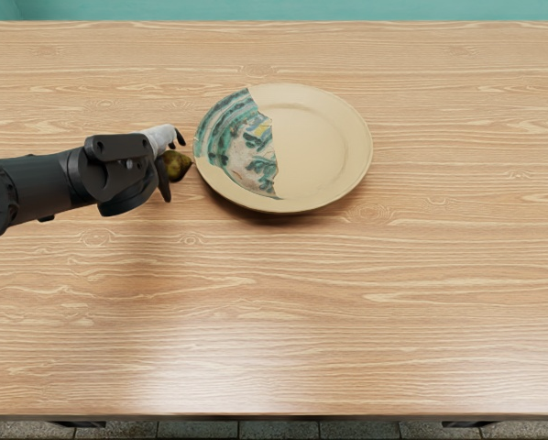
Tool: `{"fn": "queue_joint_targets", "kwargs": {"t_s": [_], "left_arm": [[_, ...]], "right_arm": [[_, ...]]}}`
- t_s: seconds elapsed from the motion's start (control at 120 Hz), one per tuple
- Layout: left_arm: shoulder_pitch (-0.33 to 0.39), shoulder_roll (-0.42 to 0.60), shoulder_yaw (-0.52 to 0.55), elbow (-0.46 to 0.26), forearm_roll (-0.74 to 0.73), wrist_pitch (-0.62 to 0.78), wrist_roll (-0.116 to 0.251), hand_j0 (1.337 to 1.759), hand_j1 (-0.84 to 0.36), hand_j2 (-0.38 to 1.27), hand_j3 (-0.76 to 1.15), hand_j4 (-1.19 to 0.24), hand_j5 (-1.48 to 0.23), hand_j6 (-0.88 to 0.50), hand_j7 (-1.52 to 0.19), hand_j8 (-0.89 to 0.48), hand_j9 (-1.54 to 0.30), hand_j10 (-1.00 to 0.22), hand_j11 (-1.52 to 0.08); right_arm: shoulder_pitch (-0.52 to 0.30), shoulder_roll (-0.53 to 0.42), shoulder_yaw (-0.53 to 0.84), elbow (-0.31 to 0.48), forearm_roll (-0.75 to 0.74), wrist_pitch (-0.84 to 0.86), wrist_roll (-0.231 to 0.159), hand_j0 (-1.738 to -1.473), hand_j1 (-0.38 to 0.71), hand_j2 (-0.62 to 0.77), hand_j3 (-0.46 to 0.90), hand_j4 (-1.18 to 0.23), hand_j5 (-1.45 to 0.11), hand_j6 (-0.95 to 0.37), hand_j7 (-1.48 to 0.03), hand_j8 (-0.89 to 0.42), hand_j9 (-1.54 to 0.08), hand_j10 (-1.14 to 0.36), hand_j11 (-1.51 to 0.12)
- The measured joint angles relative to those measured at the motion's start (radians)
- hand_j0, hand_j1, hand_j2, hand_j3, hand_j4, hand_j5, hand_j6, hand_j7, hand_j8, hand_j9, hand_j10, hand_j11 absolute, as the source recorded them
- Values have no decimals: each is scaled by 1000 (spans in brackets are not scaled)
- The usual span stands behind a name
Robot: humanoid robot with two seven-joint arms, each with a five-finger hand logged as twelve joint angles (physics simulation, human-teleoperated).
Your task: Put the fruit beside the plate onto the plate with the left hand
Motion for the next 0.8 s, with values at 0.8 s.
{"fn": "queue_joint_targets", "kwargs": {"t_s": [0.8], "left_arm": [[0, 0, -12, -4, -2, -13, 4, 1657, -255, 116, 0, -502, -671, -441, -682, -502, -687, -528, -687]], "right_arm": [[0, 0, 0, 0, 0, 0, 0, -1658, -349, 0, 0, 0, 0, 0, 0, 0, 0, 0, 0]]}}
